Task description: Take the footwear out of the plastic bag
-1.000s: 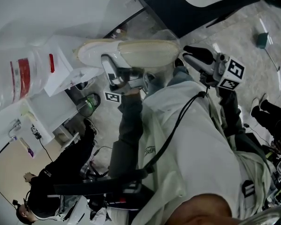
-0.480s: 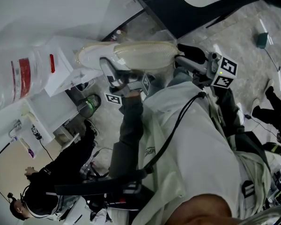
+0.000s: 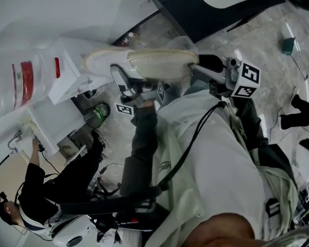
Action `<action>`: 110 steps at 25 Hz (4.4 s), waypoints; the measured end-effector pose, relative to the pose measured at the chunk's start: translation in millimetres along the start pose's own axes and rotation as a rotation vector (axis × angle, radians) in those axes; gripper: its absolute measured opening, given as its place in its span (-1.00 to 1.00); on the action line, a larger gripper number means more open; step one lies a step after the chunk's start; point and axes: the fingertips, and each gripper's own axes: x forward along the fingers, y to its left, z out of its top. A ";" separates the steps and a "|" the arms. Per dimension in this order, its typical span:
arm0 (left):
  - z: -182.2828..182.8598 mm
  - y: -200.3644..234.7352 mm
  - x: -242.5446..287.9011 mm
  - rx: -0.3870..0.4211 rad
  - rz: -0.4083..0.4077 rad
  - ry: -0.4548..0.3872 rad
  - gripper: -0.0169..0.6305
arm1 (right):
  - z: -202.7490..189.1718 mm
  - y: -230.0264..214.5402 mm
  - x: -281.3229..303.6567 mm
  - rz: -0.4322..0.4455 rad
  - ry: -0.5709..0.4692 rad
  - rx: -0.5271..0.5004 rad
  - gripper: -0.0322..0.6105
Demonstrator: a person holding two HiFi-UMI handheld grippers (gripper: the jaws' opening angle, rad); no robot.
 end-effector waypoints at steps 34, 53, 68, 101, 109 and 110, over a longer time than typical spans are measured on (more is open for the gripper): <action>13.1 14.6 3.3 0.061 0.066 -0.026 -0.79 | 15.5 13.9 -66.3 0.122 -0.029 0.222 -0.78; 50.4 15.9 7.0 0.142 0.075 -0.092 -0.95 | 67.1 34.5 -158.0 0.031 -0.067 0.074 -0.78; 53.7 31.9 1.4 0.212 0.119 -0.083 -0.95 | 123.1 64.0 -170.7 0.113 -0.312 -0.011 -0.78; -42.5 4.9 20.8 -0.061 -0.108 0.096 -0.37 | 29.2 4.2 -32.4 0.247 -0.070 0.319 -0.78; -34.0 16.2 14.0 -0.026 -0.054 0.071 -0.60 | 20.7 -1.0 -32.2 0.237 -0.044 0.115 -0.73; -32.8 15.8 13.8 -0.018 -0.054 0.075 -0.61 | 18.7 -0.5 -33.7 0.239 -0.042 0.111 -0.72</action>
